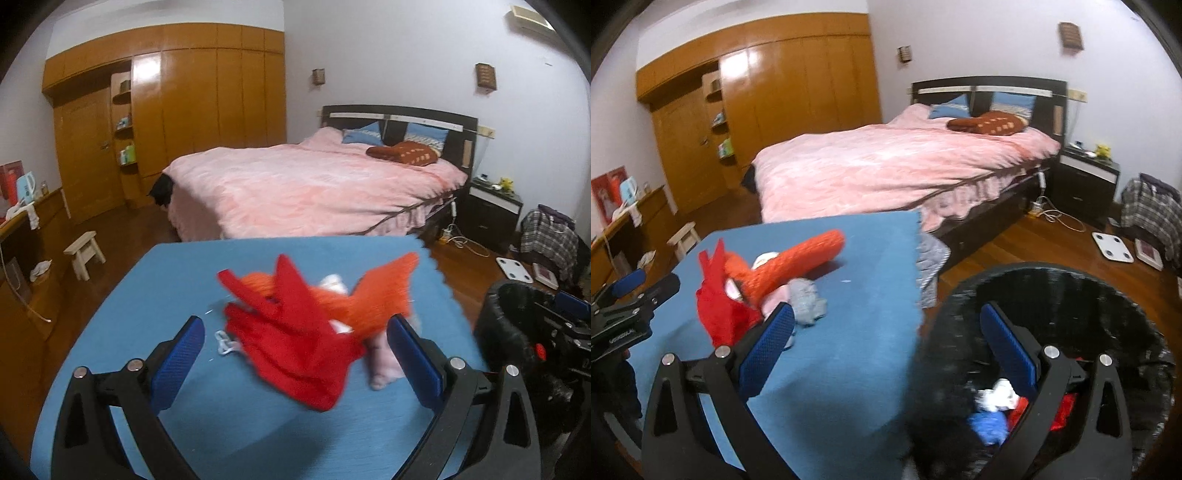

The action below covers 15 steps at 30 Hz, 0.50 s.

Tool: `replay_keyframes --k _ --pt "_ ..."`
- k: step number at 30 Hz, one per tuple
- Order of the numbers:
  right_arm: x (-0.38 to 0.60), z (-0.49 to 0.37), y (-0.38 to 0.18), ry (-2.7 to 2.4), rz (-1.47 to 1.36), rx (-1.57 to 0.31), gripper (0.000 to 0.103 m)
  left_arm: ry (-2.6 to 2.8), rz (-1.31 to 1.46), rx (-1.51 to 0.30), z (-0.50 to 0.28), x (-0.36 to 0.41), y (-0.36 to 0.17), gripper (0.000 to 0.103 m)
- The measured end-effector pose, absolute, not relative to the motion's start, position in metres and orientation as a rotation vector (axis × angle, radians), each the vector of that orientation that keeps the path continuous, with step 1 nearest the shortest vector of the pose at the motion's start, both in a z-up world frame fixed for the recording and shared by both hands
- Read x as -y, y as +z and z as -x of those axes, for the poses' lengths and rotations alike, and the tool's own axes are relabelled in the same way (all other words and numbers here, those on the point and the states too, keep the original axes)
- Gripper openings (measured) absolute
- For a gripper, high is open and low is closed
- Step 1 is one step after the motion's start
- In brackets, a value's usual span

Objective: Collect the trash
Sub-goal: 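Move both grippers back over the remaining pile on the table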

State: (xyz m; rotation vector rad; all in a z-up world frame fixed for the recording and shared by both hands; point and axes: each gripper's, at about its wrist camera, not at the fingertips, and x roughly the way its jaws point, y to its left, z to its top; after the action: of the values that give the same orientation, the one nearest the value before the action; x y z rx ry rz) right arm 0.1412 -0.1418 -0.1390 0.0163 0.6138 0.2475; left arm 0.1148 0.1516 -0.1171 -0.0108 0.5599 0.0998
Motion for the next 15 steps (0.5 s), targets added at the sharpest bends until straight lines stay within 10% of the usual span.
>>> replay_keyframes --k 15 --pt "0.069 -0.162 -0.186 0.326 0.033 -0.713 0.098 0.158 0.036 -0.63 -0.122 -0.195 -0.158 0.096"
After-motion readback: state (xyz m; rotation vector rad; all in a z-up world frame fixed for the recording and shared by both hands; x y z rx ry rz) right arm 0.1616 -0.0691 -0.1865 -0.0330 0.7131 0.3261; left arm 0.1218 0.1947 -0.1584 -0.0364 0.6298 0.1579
